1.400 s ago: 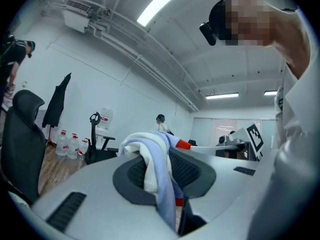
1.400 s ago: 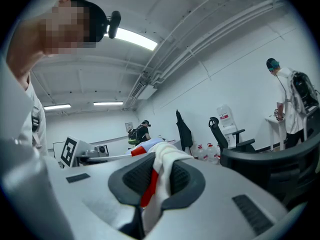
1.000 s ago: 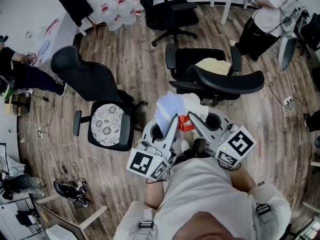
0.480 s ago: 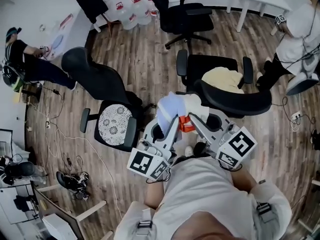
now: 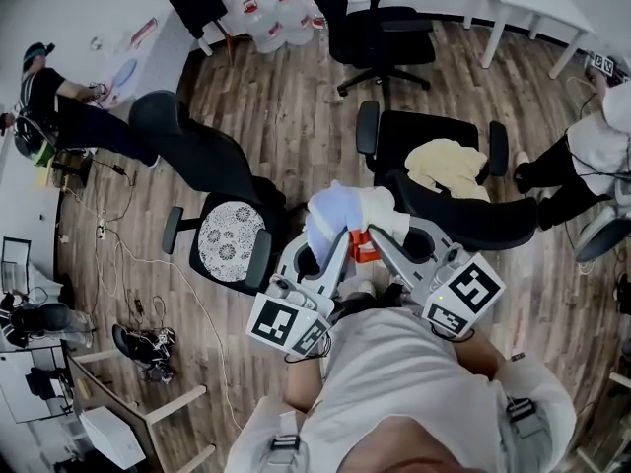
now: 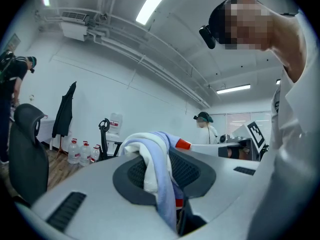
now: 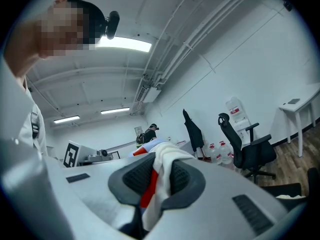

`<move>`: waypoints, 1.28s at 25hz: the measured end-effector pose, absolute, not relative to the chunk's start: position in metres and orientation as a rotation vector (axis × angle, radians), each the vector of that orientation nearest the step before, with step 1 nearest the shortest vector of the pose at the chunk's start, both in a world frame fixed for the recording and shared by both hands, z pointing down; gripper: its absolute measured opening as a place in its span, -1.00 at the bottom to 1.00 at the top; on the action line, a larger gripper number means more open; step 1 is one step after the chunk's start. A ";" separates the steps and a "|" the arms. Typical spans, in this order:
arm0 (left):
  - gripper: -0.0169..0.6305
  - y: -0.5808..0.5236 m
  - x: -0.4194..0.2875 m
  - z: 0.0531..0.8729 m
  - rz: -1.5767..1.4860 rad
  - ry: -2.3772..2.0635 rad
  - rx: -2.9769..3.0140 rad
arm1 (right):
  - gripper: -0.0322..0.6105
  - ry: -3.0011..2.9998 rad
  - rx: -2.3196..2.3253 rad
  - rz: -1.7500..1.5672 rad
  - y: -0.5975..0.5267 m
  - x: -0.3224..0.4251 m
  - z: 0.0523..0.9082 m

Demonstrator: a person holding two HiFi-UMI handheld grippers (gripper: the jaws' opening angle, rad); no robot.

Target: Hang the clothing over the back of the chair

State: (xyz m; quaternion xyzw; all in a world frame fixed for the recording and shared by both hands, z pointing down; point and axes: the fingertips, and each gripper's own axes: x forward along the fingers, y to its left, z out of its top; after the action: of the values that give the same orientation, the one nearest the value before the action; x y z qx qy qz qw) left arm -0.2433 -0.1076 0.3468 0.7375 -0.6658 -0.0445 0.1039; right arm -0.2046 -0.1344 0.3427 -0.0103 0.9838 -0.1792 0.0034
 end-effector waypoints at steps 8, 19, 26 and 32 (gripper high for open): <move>-0.67 -0.115 -0.255 0.354 -0.115 -1.910 2.214 | -0.76 3.081 -0.114 -0.578 -0.140 -0.216 0.350; -0.67 -0.127 -0.276 0.354 -0.124 -1.863 2.223 | -0.75 3.094 -0.144 -0.582 -0.151 -0.236 0.349; -0.68 -0.145 -0.299 0.350 -0.127 -1.877 2.222 | -0.75 3.085 -0.157 -0.591 -0.170 -0.258 0.346; -0.68 -0.147 -0.302 0.352 -0.123 -1.876 2.241 | -0.75 3.082 -0.183 -0.578 -0.172 -0.262 0.348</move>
State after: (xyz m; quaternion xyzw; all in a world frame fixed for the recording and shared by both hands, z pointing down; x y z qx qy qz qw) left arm -0.3015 -0.1471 0.3517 0.7616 -0.6376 -0.0418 0.1077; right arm -0.2616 -0.1717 0.3477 -0.0582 0.9812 -0.1841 0.0000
